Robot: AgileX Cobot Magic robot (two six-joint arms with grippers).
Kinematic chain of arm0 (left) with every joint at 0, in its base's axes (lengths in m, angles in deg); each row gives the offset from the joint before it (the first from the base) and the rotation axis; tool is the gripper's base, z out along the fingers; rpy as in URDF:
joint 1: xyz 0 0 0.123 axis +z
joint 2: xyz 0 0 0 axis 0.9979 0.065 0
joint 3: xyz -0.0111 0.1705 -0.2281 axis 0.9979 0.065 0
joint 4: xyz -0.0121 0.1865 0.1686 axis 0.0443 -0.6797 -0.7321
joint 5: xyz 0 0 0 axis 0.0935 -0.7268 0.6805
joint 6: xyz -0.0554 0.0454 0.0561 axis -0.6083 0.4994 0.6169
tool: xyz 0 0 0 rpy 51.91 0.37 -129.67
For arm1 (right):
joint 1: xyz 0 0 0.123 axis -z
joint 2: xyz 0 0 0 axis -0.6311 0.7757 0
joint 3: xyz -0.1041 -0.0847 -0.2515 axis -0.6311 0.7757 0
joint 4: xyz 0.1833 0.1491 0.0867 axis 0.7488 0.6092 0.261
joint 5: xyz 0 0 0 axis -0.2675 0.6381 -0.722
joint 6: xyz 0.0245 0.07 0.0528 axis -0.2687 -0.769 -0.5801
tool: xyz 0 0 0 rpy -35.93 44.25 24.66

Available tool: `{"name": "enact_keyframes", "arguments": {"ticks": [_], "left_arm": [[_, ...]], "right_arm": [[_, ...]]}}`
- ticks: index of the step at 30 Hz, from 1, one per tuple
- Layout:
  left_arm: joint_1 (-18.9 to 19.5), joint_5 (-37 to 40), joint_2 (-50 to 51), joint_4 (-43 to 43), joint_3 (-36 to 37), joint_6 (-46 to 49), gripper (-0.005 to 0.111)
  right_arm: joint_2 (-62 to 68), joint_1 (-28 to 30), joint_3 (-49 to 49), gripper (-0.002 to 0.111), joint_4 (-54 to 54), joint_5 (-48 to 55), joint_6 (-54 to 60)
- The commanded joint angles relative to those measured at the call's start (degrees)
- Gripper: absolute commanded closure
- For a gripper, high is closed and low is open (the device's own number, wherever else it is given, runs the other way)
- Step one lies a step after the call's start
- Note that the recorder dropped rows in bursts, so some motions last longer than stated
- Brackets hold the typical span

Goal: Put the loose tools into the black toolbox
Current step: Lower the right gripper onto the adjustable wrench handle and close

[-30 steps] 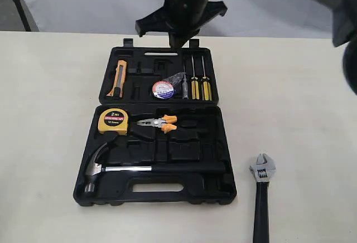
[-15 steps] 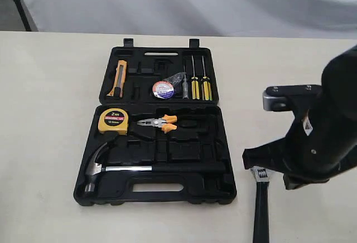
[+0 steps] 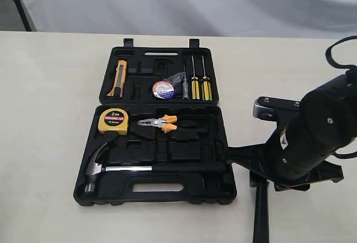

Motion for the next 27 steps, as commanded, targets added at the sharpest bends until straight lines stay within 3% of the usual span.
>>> {"name": "enact_keyframes", "arguments": {"ticks": [1, 7, 13, 15, 18, 27], "left_arm": [[0.19, -0.97, -0.46, 0.78, 0.53, -0.59, 0.105], [0.19, -0.97, -0.46, 0.78, 0.53, -0.59, 0.105], [0.19, -0.97, -0.46, 0.78, 0.53, -0.59, 0.105], [0.19, -0.97, -0.46, 0.78, 0.53, -0.59, 0.105], [0.19, -0.97, -0.46, 0.78, 0.53, -0.59, 0.105], [0.19, -0.97, -0.46, 0.78, 0.53, -0.59, 0.105]], "right_arm": [[3.23, 0.17, 0.27, 0.065, -5.18, -1.12, -4.93], [7.5, 0.17, 0.27, 0.065, -5.4, -6.71, -8.27], [12.15, 0.17, 0.27, 0.065, -5.4, -5.83, -8.86], [13.35, 0.17, 0.27, 0.073, -5.53, -5.63, -8.37], [13.72, 0.17, 0.27, 0.109, -5.43, -4.11, -4.92], [5.28, 4.7, -3.88, 0.109, -5.16, 3.59, 3.34]]}}
